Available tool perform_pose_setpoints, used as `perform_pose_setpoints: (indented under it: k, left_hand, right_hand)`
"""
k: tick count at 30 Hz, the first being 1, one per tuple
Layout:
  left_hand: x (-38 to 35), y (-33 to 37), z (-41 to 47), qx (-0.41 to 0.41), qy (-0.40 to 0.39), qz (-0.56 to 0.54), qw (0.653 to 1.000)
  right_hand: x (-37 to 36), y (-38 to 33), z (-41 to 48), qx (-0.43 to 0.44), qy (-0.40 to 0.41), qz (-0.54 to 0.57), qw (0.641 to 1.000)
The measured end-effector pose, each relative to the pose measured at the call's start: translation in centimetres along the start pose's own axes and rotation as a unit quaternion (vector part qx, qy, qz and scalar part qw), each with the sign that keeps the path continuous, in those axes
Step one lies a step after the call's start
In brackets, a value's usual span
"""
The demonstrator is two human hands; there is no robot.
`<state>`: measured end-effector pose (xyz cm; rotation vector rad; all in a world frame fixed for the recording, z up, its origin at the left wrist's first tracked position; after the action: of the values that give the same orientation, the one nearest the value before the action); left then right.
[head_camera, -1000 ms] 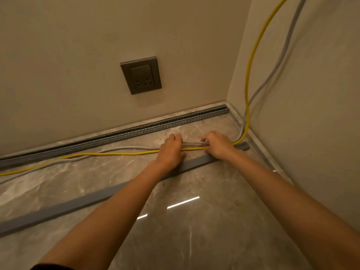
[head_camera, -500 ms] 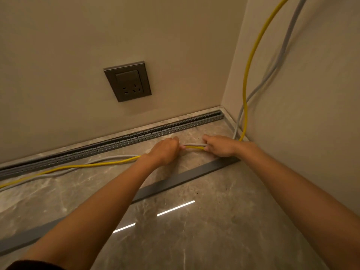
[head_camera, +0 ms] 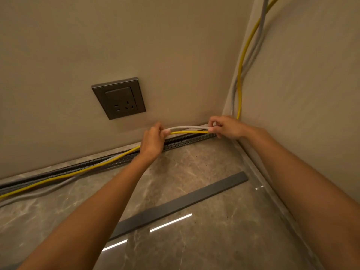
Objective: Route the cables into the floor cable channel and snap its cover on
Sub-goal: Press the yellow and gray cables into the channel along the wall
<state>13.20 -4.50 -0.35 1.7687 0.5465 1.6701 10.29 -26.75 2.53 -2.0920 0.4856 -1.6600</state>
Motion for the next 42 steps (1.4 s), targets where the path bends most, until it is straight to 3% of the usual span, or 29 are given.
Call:
perform_pose_setpoints:
  k: [5,8,10,21,28,33,37,42]
  left_hand:
    - [-1.0,-1.1,-0.5,-0.049,0.002,-0.021,0.999]
    - [-1.3,-1.9,-0.7,-0.131,-0.015,0.097,0.987]
    - [-1.4,-2.4,-0.6,-0.143,-0.047,0.164,0.975]
    - [0.9,-4.1,-1.5,-0.117,-0.074,0.269,0.953]
    - [3.4,-4.7,-2.5,-0.08,-0.131,0.27,0.951]
    - [1.2,-2.3,-3.7,-0.132,-0.086,0.218,0.963]
    - [0.0,-1.0,-3.2,-0.116,-0.043,0.169,0.978]
    - [-0.8,-1.2,-3.2,-0.138,-0.039,0.199,0.969]
  right_hand:
    - [-1.4,1.5,1.2,-0.004,0.052,-0.065,0.996]
    - [-1.8,1.9,1.9,0.005,0.078,-0.127,0.989]
    - [-2.0,1.9,2.3,0.006,0.091,-0.142,0.986]
    - [-2.7,1.0,2.0,-0.022,0.052,-0.021,0.998]
    - [-4.0,-0.6,1.8,-0.019,0.032,-0.013,0.999]
    - [-4.0,-0.6,1.3,-0.022,0.021,0.003,1.0]
    - [-3.9,-0.4,0.8,0.011,0.0,-0.018,1.0]
    - [-3.8,0.3,0.7,0.019,0.008,-0.018,1.0]
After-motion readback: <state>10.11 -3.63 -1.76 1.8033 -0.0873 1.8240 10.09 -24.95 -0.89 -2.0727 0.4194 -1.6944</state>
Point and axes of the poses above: each hand's wrist, its own z-axis towards the middle knuckle, its own x-axis out of the back of the hand, y = z × x, the point moved 2 cm from there along z, towards the middle knuckle
